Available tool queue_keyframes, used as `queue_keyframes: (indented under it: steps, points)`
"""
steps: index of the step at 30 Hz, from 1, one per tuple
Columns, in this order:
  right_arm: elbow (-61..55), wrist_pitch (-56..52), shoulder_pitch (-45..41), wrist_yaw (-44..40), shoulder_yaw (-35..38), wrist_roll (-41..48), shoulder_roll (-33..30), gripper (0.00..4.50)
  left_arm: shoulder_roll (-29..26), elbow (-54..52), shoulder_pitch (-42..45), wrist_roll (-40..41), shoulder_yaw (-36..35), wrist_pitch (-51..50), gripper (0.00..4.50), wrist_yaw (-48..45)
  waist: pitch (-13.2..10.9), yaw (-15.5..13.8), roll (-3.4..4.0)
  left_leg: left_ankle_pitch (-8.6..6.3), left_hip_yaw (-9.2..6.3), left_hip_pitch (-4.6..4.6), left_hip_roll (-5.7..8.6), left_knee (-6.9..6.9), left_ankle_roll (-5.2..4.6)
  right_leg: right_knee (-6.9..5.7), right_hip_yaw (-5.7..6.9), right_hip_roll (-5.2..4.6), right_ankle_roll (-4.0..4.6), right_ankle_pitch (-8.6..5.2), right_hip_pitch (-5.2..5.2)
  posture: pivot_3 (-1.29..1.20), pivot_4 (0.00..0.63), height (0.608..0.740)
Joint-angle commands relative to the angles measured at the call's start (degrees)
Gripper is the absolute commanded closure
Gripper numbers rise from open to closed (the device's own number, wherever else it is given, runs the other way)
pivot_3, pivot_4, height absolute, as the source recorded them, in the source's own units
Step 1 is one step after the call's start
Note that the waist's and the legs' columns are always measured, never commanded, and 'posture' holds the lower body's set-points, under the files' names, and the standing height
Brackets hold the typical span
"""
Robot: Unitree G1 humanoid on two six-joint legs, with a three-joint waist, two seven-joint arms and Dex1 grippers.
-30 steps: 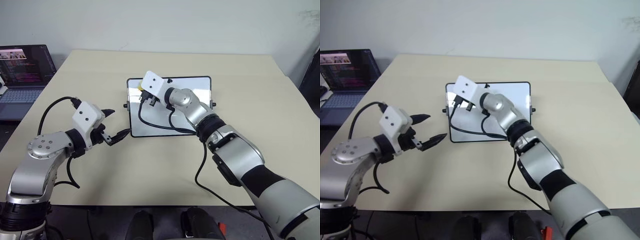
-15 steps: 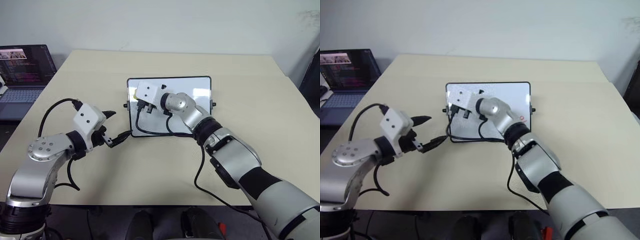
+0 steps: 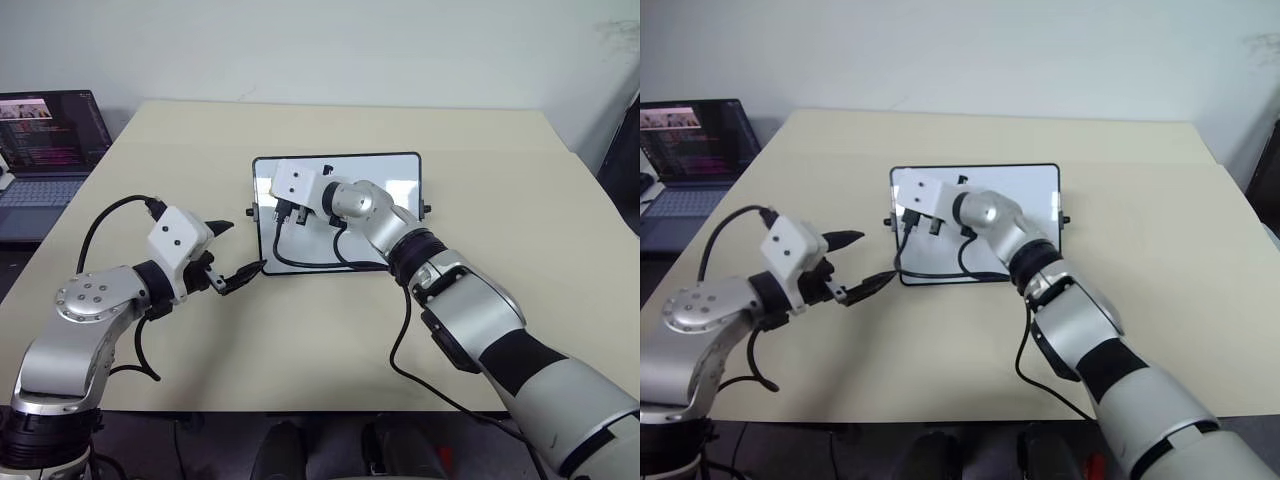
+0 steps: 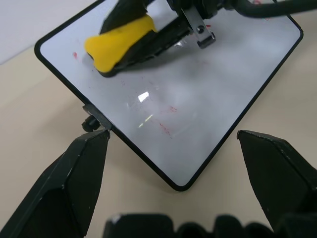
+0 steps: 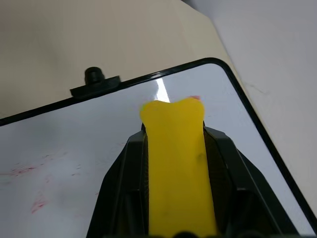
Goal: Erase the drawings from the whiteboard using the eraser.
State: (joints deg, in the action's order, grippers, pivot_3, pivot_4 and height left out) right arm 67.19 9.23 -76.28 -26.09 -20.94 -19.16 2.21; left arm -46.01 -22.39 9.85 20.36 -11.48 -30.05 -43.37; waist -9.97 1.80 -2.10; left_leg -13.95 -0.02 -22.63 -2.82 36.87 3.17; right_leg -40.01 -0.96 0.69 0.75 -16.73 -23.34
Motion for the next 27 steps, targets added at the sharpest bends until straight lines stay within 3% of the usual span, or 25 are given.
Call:
queue_keyframes:
  steps: [1, 5, 15, 22, 27]
  points:
    - [-0.65, -0.14, -0.51, 4.95, 2.05, 0.11, -1.43, 3.31, -0.54, -0.99, 1.46, 0.47, 0.19, 0.35, 0.00, -0.57, 0.00, -0.01, 0.00, 0.00, 0.00, 0.00, 0.00, 0.00, 0.00, 0.00, -0.01, 0.00, 0.00, 0.00, 0.00, 0.00, 0.150, 0.740]
    - [0.09, -1.05, -0.85, 5.49, 2.20, -0.26, -2.06, 3.31, -0.42, -0.41, 2.36, 0.38, 0.74, 0.34, 0.00, -1.05, 0.00, -0.07, 0.00, 0.00, -0.01, -0.05, 0.02, 0.02, 0.00, 0.01, 0.01, 0.00, 0.00, 0.00, 0.00, 0.00, 0.150, 0.740]
    - [-1.99, -5.17, 3.69, -7.93, 0.11, -0.03, -2.07, 3.31, -0.22, -0.14, 2.63, 0.31, 1.12, 0.50, 0.00, -1.38, 0.01, 0.01, -0.01, 0.00, 0.00, 0.15, 0.01, 0.00, 0.00, -0.02, -0.03, 0.00, -0.01, 0.00, 0.12, 0.00, 0.150, 0.740]
    - [-3.12, -4.96, 0.61, 0.54, 6.96, 4.83, -1.41, 3.31, -0.40, -0.09, 2.53, 0.37, 1.07, 0.44, 0.00, -1.61, 0.00, -0.06, 0.00, 0.02, -0.01, 0.14, 0.01, 0.02, -0.01, -0.05, 0.00, 0.01, 0.01, 0.01, 0.13, 0.00, 0.150, 0.740]
    - [-1.19, -6.42, 0.95, -1.64, 6.01, 3.84, -1.96, 3.31, -0.48, -0.09, 2.58, 0.43, 0.96, 0.44, 0.00, -1.73, 0.00, 0.01, 0.00, 0.01, 0.01, 0.08, 0.01, -0.01, -0.01, 0.03, -0.03, 0.01, 0.01, 0.01, 0.08, 0.00, 0.150, 0.740]
